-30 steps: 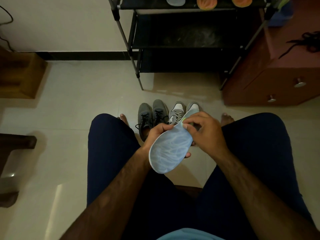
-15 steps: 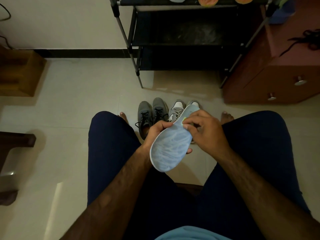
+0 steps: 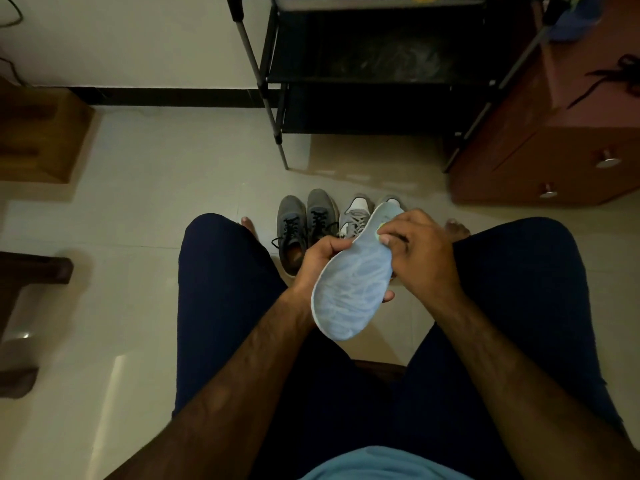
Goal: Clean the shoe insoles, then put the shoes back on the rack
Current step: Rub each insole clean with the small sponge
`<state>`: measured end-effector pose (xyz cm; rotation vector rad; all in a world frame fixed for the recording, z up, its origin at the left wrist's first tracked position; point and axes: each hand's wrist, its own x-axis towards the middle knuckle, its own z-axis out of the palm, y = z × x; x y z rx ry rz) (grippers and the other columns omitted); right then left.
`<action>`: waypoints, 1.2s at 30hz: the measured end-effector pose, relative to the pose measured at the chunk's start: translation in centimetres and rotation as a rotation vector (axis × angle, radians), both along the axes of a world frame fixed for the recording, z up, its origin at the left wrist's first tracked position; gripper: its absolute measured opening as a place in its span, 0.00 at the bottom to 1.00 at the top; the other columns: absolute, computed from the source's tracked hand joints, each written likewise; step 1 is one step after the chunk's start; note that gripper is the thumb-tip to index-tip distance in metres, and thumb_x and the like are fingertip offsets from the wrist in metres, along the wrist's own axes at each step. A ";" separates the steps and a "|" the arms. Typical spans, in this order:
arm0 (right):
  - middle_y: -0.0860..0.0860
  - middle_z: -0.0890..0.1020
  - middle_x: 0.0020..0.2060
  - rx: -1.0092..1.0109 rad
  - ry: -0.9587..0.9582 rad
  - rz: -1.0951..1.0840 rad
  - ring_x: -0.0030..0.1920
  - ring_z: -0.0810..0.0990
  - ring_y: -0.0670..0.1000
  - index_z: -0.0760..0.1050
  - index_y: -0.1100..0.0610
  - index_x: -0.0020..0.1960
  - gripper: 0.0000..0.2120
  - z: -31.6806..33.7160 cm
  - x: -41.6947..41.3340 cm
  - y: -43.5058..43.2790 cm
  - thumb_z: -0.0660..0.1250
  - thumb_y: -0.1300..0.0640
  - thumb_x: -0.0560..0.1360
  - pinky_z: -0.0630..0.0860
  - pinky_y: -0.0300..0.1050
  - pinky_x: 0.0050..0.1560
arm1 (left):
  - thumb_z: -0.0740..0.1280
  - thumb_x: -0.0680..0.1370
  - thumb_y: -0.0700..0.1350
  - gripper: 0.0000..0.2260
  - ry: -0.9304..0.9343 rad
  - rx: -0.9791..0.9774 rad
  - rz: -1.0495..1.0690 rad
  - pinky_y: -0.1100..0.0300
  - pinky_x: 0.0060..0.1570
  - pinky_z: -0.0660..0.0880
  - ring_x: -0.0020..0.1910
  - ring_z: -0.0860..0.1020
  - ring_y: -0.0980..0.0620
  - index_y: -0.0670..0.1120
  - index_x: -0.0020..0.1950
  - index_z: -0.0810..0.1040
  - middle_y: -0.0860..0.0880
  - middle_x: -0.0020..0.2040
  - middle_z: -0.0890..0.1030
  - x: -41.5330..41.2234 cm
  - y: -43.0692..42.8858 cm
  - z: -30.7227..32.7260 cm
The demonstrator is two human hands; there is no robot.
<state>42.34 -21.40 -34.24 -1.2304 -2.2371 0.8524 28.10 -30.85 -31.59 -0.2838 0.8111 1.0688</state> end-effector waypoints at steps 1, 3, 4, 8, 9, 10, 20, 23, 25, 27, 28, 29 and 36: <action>0.51 0.81 0.49 0.019 -0.012 0.052 0.51 0.80 0.52 0.86 0.59 0.49 0.07 0.2 -0.2 -0.5 0.70 0.66 0.77 0.79 0.51 0.55 | 0.60 0.78 0.49 0.20 -0.004 -0.002 0.016 0.42 0.51 0.76 0.47 0.79 0.41 0.37 0.63 0.77 0.40 0.50 0.79 0.1 -0.1 -0.1; 0.51 0.80 0.50 0.049 -0.007 0.153 0.52 0.80 0.52 0.86 0.60 0.51 0.07 0.5 -0.3 -1.3 0.70 0.66 0.78 0.77 0.45 0.56 | 0.59 0.78 0.49 0.21 -0.046 -0.005 0.064 0.45 0.49 0.74 0.46 0.76 0.42 0.35 0.63 0.75 0.41 0.48 0.77 0.2 -0.1 -0.2; 0.51 0.81 0.50 0.054 0.006 0.151 0.53 0.80 0.51 0.86 0.60 0.51 0.07 0.5 -0.3 -1.3 0.69 0.67 0.78 0.76 0.44 0.56 | 0.59 0.78 0.49 0.21 -0.060 0.003 0.081 0.46 0.49 0.73 0.46 0.74 0.43 0.36 0.62 0.75 0.41 0.49 0.76 0.2 0.0 -0.3; 0.52 0.81 0.50 0.054 -0.015 -0.004 0.52 0.80 0.50 0.86 0.60 0.50 0.09 0.1 -0.2 -0.1 0.69 0.69 0.77 0.75 0.41 0.56 | 0.59 0.76 0.47 0.18 -0.062 -0.003 0.137 0.45 0.51 0.75 0.45 0.77 0.41 0.36 0.57 0.78 0.41 0.48 0.78 0.9 0.0 -0.7; 0.52 0.81 0.50 0.077 -0.029 0.036 0.52 0.80 0.51 0.86 0.60 0.50 0.08 0.3 -0.4 -0.3 0.69 0.69 0.77 0.74 0.39 0.56 | 0.60 0.75 0.46 0.17 -0.059 -0.009 0.161 0.48 0.50 0.76 0.44 0.78 0.43 0.36 0.55 0.79 0.41 0.46 0.78 1.2 0.0 -0.6; 0.53 0.81 0.50 0.108 -0.040 0.100 0.52 0.80 0.53 0.86 0.61 0.50 0.08 0.6 -0.7 -0.8 0.69 0.68 0.77 0.74 0.39 0.56 | 0.60 0.74 0.45 0.16 -0.045 -0.012 0.185 0.51 0.48 0.76 0.42 0.78 0.44 0.35 0.51 0.81 0.42 0.44 0.78 1.3 -0.1 -0.6; 0.53 0.81 0.50 0.139 -0.044 0.226 0.51 0.79 0.52 0.85 0.60 0.52 0.05 0.9 -0.6 -1.5 0.70 0.65 0.78 0.76 0.42 0.54 | 0.52 0.82 0.46 0.26 0.030 -0.023 0.169 0.58 0.34 0.82 0.31 0.82 0.45 0.35 0.38 0.84 0.42 0.35 0.81 1.3 0.2 -0.8; 0.53 0.81 0.50 0.127 -0.020 0.240 0.51 0.80 0.52 0.85 0.60 0.52 0.05 0.7 -0.5 -1.3 0.71 0.64 0.78 0.76 0.41 0.55 | 0.54 0.81 0.47 0.24 0.038 -0.013 0.186 0.55 0.37 0.83 0.35 0.83 0.44 0.34 0.42 0.84 0.41 0.38 0.82 1.1 0.1 -1.0; 0.53 0.81 0.50 0.088 -0.035 0.119 0.52 0.81 0.52 0.86 0.59 0.52 0.06 0.3 -0.4 -0.4 0.71 0.63 0.78 0.77 0.44 0.57 | 0.57 0.78 0.48 0.18 0.044 -0.026 0.149 0.48 0.45 0.81 0.42 0.81 0.41 0.36 0.54 0.80 0.40 0.46 0.81 1.2 0.1 -0.9; 0.53 0.81 0.51 0.097 -0.066 0.147 0.53 0.80 0.53 0.85 0.59 0.52 0.06 0.5 -0.4 -0.3 0.70 0.63 0.78 0.77 0.46 0.57 | 0.56 0.79 0.48 0.17 0.053 -0.041 0.130 0.49 0.47 0.80 0.43 0.80 0.42 0.37 0.55 0.78 0.40 0.46 0.80 1.2 0.0 -0.8; 0.53 0.81 0.50 0.117 -0.062 0.211 0.52 0.79 0.52 0.85 0.59 0.52 0.06 0.7 -0.5 -0.7 0.70 0.63 0.78 0.76 0.43 0.57 | 0.55 0.80 0.47 0.17 0.044 -0.045 0.145 0.52 0.45 0.81 0.41 0.81 0.43 0.37 0.53 0.78 0.41 0.43 0.81 1.1 0.0 -1.0; 0.53 0.81 0.50 0.134 -0.048 0.279 0.52 0.79 0.51 0.85 0.59 0.52 0.05 0.9 -0.5 -1.0 0.70 0.63 0.79 0.74 0.38 0.57 | 0.54 0.81 0.47 0.18 0.030 -0.041 0.167 0.55 0.43 0.81 0.39 0.81 0.45 0.36 0.50 0.80 0.42 0.41 0.80 1.0 0.0 -1.0; 0.52 0.81 0.50 0.097 -0.050 0.168 0.51 0.80 0.51 0.86 0.59 0.52 0.05 0.5 -0.3 -0.2 0.71 0.63 0.78 0.78 0.47 0.56 | 0.58 0.76 0.46 0.17 0.054 -0.005 0.134 0.47 0.47 0.79 0.41 0.81 0.41 0.36 0.49 0.81 0.39 0.43 0.81 1.2 0.2 -0.9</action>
